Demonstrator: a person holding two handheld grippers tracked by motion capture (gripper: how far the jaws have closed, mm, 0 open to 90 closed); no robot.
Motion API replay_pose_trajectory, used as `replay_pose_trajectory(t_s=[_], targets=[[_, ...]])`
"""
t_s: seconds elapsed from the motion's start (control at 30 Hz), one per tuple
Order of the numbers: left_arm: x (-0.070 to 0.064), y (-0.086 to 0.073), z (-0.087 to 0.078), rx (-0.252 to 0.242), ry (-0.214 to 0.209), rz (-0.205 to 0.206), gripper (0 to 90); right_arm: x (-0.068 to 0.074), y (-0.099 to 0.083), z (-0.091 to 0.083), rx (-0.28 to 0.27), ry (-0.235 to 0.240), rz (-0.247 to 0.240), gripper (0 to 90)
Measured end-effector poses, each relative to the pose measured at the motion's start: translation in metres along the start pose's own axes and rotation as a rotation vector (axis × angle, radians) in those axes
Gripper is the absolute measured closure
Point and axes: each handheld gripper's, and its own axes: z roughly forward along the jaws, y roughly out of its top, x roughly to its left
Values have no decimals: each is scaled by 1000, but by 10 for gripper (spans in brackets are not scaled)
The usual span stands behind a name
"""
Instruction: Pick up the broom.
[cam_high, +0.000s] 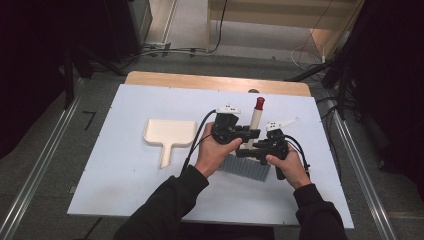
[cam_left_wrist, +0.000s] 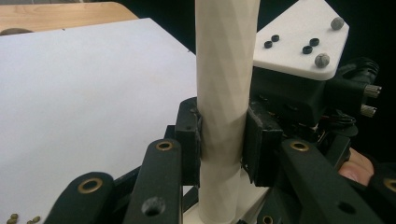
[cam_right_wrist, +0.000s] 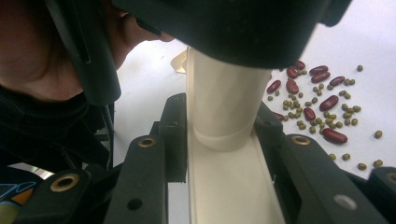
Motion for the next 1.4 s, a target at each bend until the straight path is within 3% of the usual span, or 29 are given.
replay_pose_trajectory(t_s=[0.67,0.87,1.0,1.27,1.4], targets=[[-2,0,0,-18,-10,13,713,0,-1,0,2,13,13,643],[-1,0,-1,-16,6,11,618,2,0,-2,-16,1,14,643],[1,-2,-5,-27,17,-3,531,0,-1,-5,-29,-25,28,643],[7,-4,-19,-53,34,-27,514,-4,-4,-15,-64,-70,45,643],[11,-7,-28,-71,53,-34,455,-8,-7,-23,-106,-126,73,643]])
